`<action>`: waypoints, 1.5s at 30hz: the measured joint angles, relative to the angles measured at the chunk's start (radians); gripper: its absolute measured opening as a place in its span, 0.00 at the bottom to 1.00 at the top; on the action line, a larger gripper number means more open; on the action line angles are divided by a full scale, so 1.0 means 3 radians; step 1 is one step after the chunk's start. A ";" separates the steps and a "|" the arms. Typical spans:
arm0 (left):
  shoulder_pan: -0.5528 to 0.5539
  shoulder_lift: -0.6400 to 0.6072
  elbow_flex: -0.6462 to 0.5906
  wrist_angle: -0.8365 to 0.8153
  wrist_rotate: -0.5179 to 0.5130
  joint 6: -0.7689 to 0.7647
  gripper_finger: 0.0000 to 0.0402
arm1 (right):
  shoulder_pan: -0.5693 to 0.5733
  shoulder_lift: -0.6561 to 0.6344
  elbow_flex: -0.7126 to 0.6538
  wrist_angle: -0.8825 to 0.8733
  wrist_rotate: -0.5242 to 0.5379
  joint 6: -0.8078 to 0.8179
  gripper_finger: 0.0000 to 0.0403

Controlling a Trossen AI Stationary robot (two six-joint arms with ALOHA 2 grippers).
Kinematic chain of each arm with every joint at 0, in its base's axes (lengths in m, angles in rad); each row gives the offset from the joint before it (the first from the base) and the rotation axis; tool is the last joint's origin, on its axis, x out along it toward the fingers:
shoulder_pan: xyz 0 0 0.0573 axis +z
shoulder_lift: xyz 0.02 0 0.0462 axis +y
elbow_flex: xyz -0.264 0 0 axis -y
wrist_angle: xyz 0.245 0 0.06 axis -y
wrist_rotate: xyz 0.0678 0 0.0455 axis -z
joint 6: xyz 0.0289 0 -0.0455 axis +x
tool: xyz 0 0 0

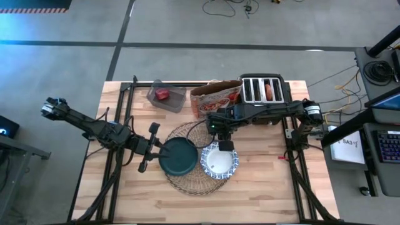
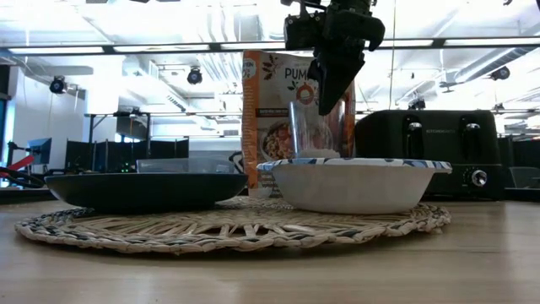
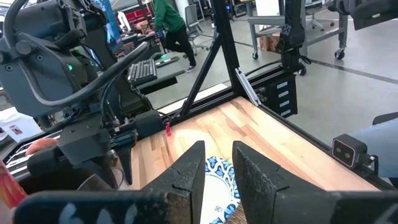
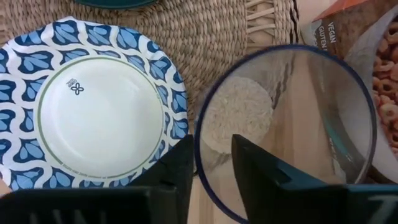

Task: Arrange a breakfast setting
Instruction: Put the transparent cup on the brown table mat, then pour the cereal into the white patterned bowl

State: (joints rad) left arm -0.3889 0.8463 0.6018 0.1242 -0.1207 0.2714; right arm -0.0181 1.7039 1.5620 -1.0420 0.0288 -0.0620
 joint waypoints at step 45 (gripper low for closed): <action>0.0415 0.0102 0.0107 0.0086 -0.0001 0.0057 0.16 | -0.0981 0.0154 0.1620 -0.0984 0.0809 -0.1147 0.37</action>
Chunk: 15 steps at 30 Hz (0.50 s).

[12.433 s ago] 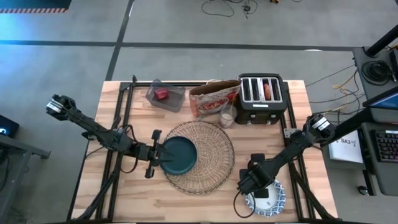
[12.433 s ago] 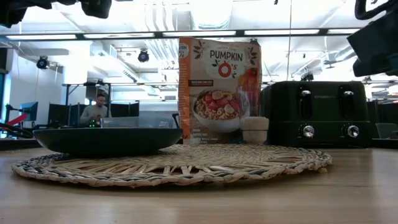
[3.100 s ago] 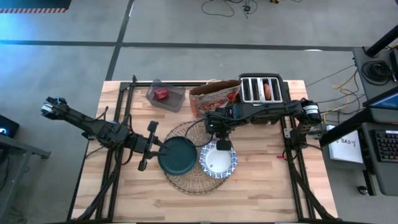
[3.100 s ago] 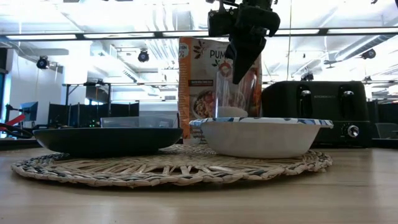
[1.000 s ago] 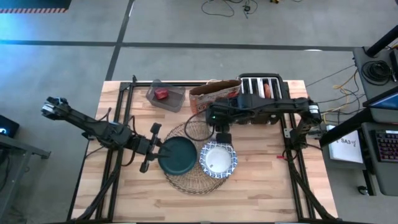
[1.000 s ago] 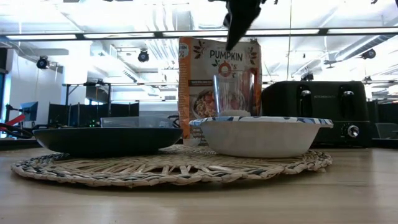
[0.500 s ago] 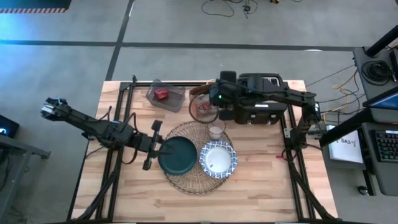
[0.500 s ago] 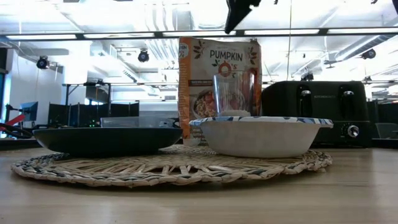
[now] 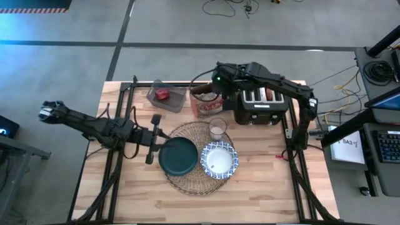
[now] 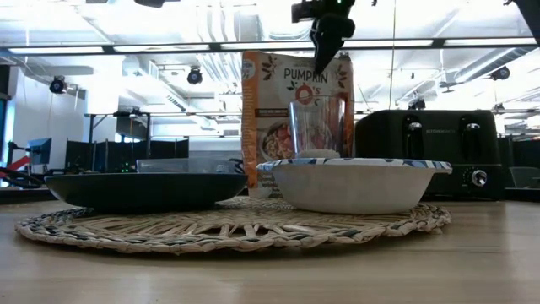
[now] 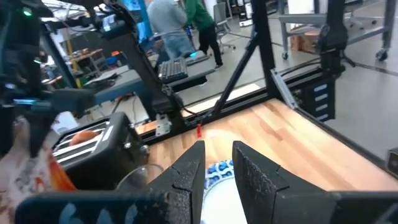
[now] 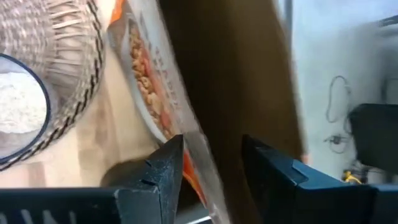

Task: Arrange a breakfast setting
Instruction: Pour the cereal into the white patterned bowl

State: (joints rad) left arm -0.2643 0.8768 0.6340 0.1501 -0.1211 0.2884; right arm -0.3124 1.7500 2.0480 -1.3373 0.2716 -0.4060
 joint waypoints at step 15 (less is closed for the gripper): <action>0.0265 0.0006 -0.0011 -0.0008 -0.0940 0.0053 0.16 | -0.0034 0.0226 0.0000 -0.0324 -0.0120 -0.0128 0.03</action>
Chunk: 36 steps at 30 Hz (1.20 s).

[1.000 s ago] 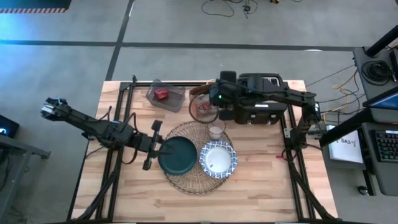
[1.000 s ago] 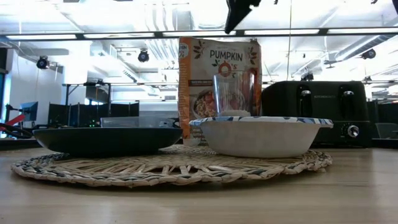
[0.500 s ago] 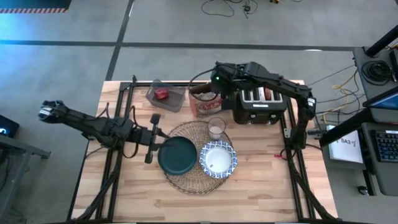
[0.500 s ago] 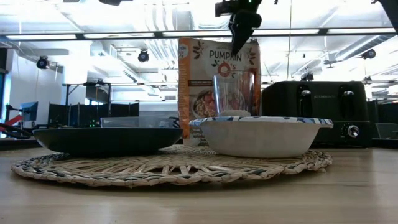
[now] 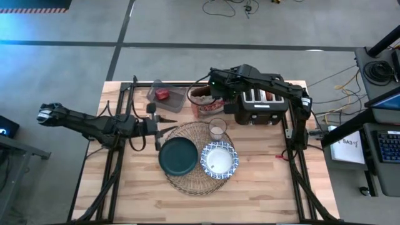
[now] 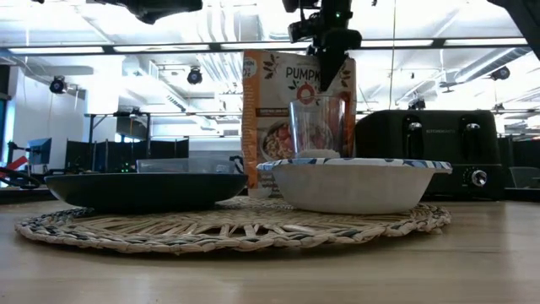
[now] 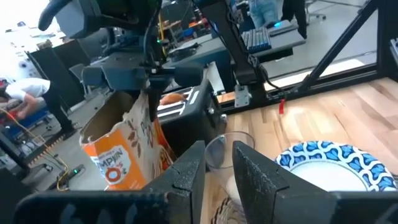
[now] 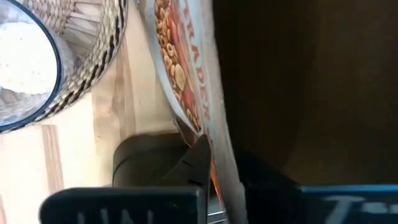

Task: Arrange a breakfast setting
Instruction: Pour the cereal into the white patterned bowl

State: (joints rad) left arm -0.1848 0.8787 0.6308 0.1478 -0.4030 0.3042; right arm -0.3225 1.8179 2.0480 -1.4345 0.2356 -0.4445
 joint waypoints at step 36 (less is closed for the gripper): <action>0.0007 0.0738 0.0155 0.0008 -0.1258 -0.0295 0.53 | 0.0004 -0.0100 0.0297 -0.0262 -0.0179 0.0395 0.02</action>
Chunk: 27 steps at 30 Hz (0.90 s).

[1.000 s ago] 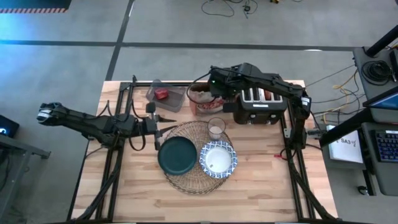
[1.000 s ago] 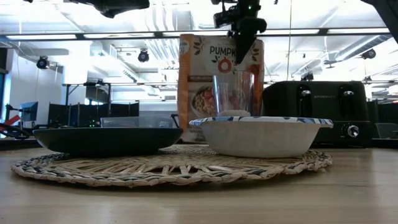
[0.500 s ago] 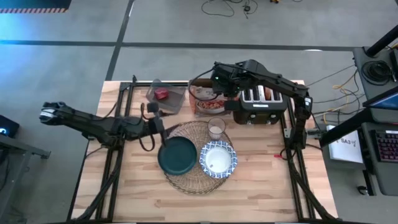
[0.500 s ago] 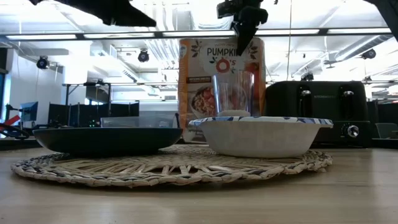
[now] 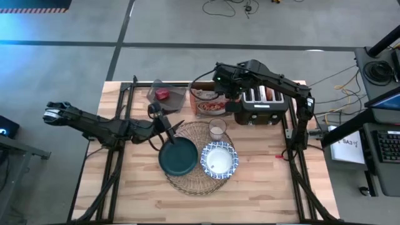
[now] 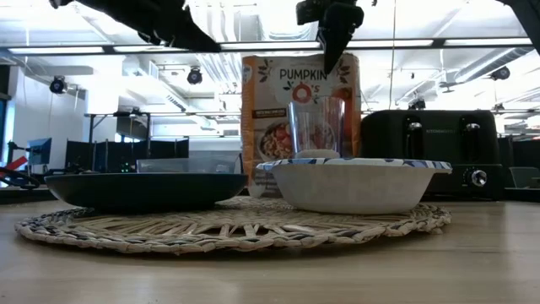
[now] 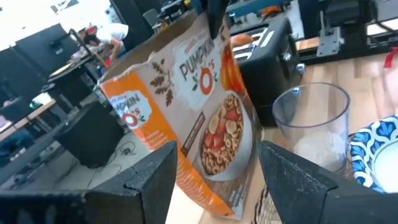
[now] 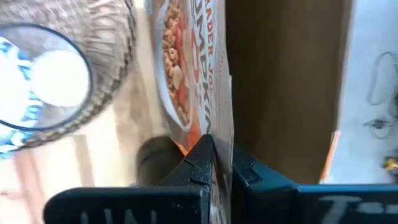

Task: Arrange a breakfast setting
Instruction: Pour the cereal into the white patterned bowl

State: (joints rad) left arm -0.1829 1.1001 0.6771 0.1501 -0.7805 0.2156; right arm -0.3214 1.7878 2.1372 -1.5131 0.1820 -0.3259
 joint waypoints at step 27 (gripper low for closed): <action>0.0606 0.1028 -0.0019 0.0783 -0.0136 -0.0479 0.53 | 0.0000 0.0000 -0.0264 -0.0114 -0.0062 -0.1391 0.02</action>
State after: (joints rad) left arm -0.0011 1.4086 0.6716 0.3850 -0.8212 0.0719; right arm -0.3214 1.7878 2.0579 -1.5474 0.1632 -0.7433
